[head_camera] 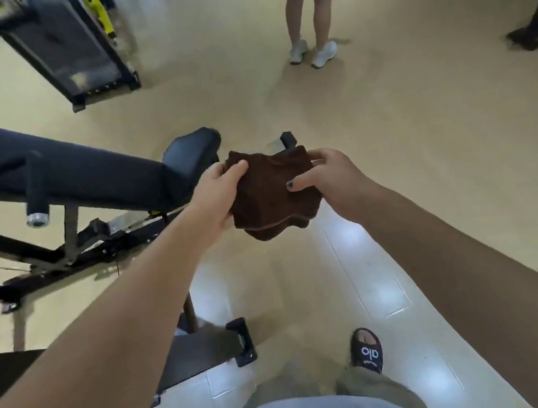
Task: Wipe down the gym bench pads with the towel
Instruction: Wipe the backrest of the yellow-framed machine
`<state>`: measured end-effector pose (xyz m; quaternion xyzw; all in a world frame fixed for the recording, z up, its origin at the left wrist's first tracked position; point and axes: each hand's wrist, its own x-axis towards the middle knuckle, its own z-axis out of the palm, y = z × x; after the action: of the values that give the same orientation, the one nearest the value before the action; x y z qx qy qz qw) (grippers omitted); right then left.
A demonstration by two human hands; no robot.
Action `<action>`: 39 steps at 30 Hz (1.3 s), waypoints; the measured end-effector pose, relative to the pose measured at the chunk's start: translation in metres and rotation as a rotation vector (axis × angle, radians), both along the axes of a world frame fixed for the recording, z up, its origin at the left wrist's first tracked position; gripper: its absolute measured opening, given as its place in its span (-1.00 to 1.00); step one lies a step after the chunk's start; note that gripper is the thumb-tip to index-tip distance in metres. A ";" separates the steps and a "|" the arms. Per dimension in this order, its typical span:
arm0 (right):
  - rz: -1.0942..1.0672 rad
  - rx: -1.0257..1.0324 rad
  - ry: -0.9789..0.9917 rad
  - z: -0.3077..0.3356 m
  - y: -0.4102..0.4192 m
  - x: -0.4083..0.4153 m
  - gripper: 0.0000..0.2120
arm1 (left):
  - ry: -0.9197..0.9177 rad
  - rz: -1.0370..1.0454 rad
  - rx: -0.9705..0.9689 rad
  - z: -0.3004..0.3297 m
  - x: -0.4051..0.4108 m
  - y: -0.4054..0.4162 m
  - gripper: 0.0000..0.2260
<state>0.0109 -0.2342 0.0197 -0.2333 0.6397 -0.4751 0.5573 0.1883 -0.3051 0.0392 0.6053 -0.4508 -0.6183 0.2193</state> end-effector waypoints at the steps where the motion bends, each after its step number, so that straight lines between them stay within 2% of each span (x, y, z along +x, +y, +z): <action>1: 0.045 -0.013 0.031 0.002 -0.019 -0.002 -0.27 | -0.009 0.022 -0.015 0.002 0.000 -0.011 -0.71; 4: 0.164 -0.070 0.135 0.010 -0.081 0.000 -0.32 | -0.039 0.121 -0.044 0.001 0.011 -0.048 -0.83; 7: 0.288 -0.123 0.221 0.011 -0.147 0.014 -0.38 | -0.080 0.212 -0.042 -0.007 0.032 -0.091 -0.75; 10: 0.437 -0.163 0.301 0.008 -0.216 0.039 -0.44 | -0.117 0.310 -0.037 -0.012 0.060 -0.139 -0.75; 13: 0.535 -0.184 0.317 0.002 -0.288 0.067 -0.45 | -0.147 0.350 -0.037 -0.020 0.086 -0.190 -0.74; 17: 0.587 -0.181 0.301 0.003 -0.370 0.107 -0.45 | -0.280 0.329 -0.083 -0.017 0.117 -0.257 -0.75; 22: 0.716 -0.230 0.294 0.014 -0.453 0.146 -0.49 | -0.363 0.468 -0.127 0.001 0.171 -0.333 -0.86; 26: 0.850 -0.266 0.319 0.018 -0.522 0.178 -0.52 | -0.413 0.575 -0.150 0.010 0.214 -0.383 -0.85; 31: 1.033 -0.301 0.312 0.010 -0.605 0.237 -0.53 | -0.560 0.740 -0.156 0.005 0.272 -0.431 -0.87; 36: 1.206 -0.334 0.287 0.005 -0.672 0.300 -0.54 | -0.722 0.895 -0.058 0.000 0.313 -0.459 -0.87; 39: 1.293 -0.366 0.282 0.001 -0.701 0.338 -0.55 | -0.758 0.974 -0.015 -0.008 0.333 -0.473 -0.89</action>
<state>0.3491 -0.9347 0.0205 -0.7183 0.3480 -0.1125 0.5919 0.5216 -0.7781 0.0309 0.9178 -0.1734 -0.1858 0.3051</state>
